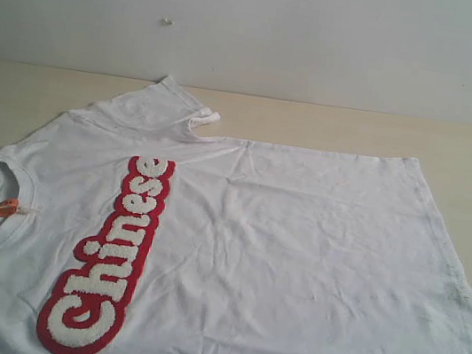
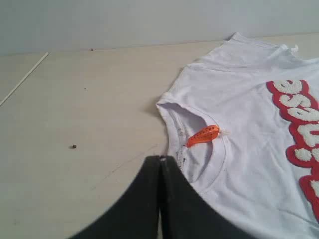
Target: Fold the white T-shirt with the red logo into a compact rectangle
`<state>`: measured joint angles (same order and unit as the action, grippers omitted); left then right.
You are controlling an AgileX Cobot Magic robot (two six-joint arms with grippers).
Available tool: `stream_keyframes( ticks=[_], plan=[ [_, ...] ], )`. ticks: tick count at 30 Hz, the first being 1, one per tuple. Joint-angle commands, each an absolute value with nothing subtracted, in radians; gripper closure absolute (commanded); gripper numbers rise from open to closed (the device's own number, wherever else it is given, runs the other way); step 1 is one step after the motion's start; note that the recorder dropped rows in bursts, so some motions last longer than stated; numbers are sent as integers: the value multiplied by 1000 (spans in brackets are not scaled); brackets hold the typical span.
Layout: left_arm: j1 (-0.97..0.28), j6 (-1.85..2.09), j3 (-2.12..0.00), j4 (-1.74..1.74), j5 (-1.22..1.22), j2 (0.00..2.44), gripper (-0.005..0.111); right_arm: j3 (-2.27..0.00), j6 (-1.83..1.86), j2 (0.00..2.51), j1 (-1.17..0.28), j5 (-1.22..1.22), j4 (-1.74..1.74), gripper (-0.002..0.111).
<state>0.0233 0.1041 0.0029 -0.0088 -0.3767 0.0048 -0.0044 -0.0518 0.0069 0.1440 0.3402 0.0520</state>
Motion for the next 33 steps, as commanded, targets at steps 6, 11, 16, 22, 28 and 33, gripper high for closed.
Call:
stream_keyframes(
  ticks=[6, 11, 16, 22, 28, 33],
  plan=[
    [16, 105, 0, -12, -378, 0, 107, 0, -54, 0, 142, 336, 52, 108],
    [16, 154, 0, 0, -350, 0, 107, 0, -54, 0, 142, 279, 54, 108],
    [16, 96, 0, -17, -65, 0, 107, 0, -54, 0, 142, -21, 54, 108],
    [16, -140, 0, -17, 357, 0, 107, 0, -54, 0, 142, -377, 54, 108],
    [16, -570, 0, 0, 595, 0, 107, 0, -287, 0, 142, -612, 49, 108],
    [16, -793, -131, 304, 414, 42, 107, -121, -432, 0, 142, -486, 84, 108]
  ],
)
